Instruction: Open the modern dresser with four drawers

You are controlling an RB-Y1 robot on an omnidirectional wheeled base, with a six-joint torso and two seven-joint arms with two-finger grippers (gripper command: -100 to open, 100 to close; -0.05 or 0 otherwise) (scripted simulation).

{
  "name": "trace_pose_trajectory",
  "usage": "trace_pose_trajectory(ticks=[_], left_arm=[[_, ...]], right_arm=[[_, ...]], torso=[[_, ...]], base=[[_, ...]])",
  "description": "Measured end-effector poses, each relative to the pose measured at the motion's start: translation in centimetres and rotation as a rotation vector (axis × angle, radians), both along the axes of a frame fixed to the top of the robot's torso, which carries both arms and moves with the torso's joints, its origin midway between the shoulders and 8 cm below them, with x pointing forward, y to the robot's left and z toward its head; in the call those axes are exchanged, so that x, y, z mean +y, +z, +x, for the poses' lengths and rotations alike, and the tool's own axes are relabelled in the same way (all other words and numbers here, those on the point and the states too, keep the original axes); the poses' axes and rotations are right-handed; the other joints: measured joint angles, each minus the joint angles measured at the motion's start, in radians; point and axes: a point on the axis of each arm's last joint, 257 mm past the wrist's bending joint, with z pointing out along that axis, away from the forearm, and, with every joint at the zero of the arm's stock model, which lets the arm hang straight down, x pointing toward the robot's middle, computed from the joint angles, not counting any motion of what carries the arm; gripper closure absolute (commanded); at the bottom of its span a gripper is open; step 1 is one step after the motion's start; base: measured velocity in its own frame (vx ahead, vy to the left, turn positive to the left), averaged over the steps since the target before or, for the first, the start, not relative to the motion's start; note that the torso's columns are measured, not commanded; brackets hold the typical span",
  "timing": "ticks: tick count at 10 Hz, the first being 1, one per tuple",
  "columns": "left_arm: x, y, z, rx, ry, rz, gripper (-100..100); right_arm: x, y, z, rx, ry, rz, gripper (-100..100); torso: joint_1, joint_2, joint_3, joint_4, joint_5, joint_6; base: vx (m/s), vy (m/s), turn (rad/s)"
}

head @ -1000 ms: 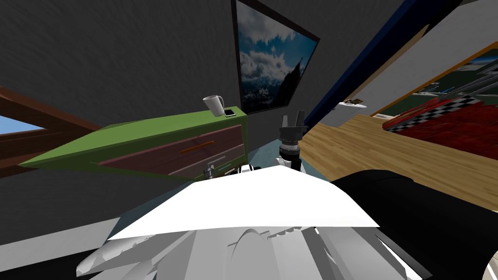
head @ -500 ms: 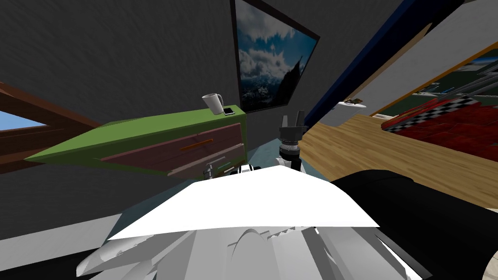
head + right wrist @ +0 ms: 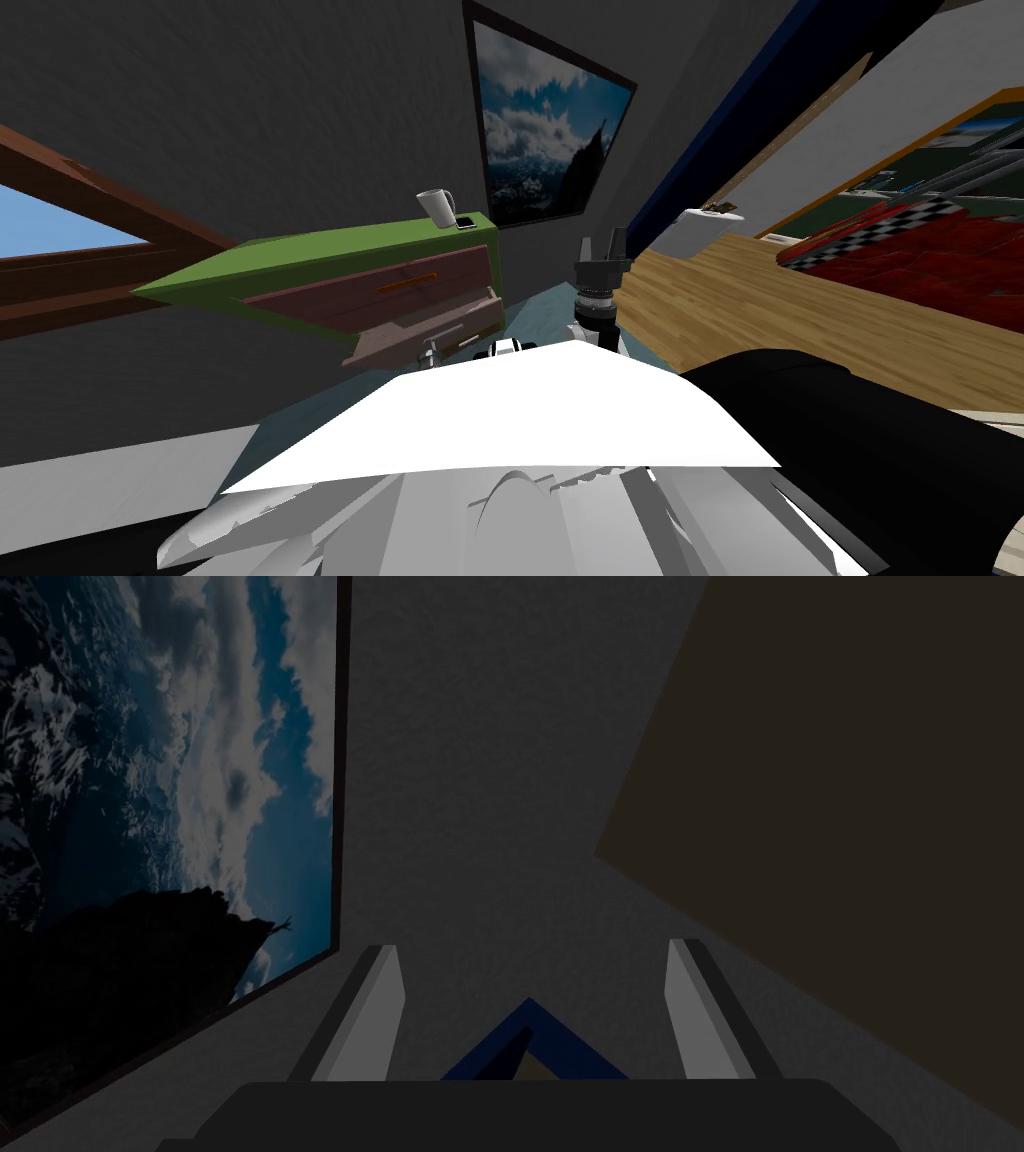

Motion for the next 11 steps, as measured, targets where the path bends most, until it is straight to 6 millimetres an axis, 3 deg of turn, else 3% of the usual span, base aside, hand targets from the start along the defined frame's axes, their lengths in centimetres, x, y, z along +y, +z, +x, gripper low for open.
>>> trace_pose_trajectory(ticks=[1,11], left_arm=[[0.0,0.0,-0.4,0.001,0.0,0.001,-100],[1.8,3.7,-3.3,0.006,0.03,-0.004,-100]], right_arm=[[0.0,0.0,0.0,0.0,0.0,0.0,0],[0.0,0.0,0.0,0.0,0.0,0.0,0]], torso=[[-0.001,-0.001,0.0,0.0,0.0,0.001],[0.002,-0.003,-0.002,0.0,0.0,0.001]], base=[[-0.072,-0.041,-0.016],[0.026,-0.005,-0.032]])
